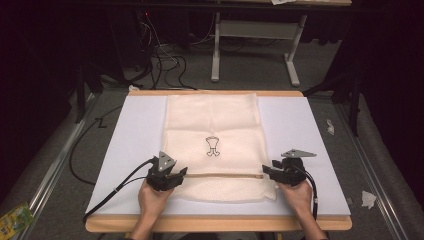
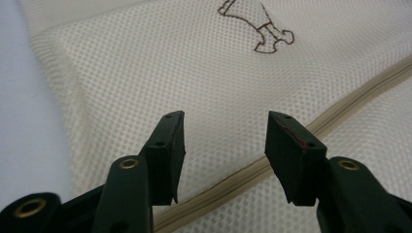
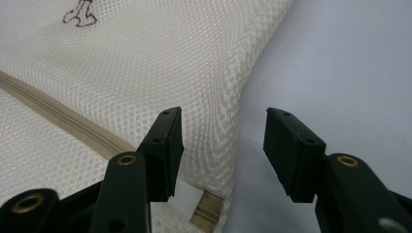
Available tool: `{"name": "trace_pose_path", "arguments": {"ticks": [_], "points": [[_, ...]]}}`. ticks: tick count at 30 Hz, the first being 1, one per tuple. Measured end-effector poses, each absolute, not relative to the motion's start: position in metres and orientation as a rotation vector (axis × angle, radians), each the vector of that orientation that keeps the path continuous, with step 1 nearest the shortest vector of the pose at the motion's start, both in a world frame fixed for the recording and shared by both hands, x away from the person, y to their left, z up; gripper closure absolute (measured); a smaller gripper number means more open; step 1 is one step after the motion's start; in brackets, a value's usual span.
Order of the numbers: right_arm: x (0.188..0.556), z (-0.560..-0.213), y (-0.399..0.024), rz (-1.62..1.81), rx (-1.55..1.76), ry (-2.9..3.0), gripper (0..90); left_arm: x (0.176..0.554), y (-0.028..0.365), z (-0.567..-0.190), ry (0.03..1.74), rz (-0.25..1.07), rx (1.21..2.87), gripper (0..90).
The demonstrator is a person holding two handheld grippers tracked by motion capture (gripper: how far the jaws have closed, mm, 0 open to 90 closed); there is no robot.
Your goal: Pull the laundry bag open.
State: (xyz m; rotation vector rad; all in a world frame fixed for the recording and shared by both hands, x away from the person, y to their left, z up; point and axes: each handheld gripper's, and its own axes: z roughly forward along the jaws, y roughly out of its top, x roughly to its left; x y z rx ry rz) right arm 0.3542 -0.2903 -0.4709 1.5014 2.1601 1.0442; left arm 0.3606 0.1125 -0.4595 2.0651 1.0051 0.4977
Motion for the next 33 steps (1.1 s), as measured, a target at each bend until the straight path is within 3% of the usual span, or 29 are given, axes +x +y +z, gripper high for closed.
{"name": "trace_pose_path", "arguments": {"ticks": [8, 14, 16, 19, 22, 33], "points": [[0.356, -0.474, -0.289, 1.043, 1.537, 2.178, 49.2, 0.365, 0.086, -0.459, 0.961, 0.442, 2.077, 49.5], [0.357, -0.472, -0.277, 1.002, 1.48, 2.231, 58.1, 0.371, 0.061, -0.458, 0.9, 0.413, 2.127, 50.0], [0.357, -0.473, -0.276, 0.955, 1.428, 2.236, 68.5, 0.372, 0.053, -0.457, 0.886, 0.399, 2.131, 49.8], [0.356, -0.473, -0.274, 0.926, 1.412, 2.233, 73.2, 0.373, 0.04, -0.457, 0.873, 0.371, 2.143, 49.8], [0.357, -0.471, -0.271, 0.895, 1.37, 2.266, 84.0, 0.375, 0.028, -0.455, 0.84, 0.349, 2.158, 49.6], [0.358, -0.465, -0.279, 0.99, 1.37, 2.28, 87.8, 0.376, -0.004, -0.45, 0.785, 0.279, 2.158, 50.0]]}}
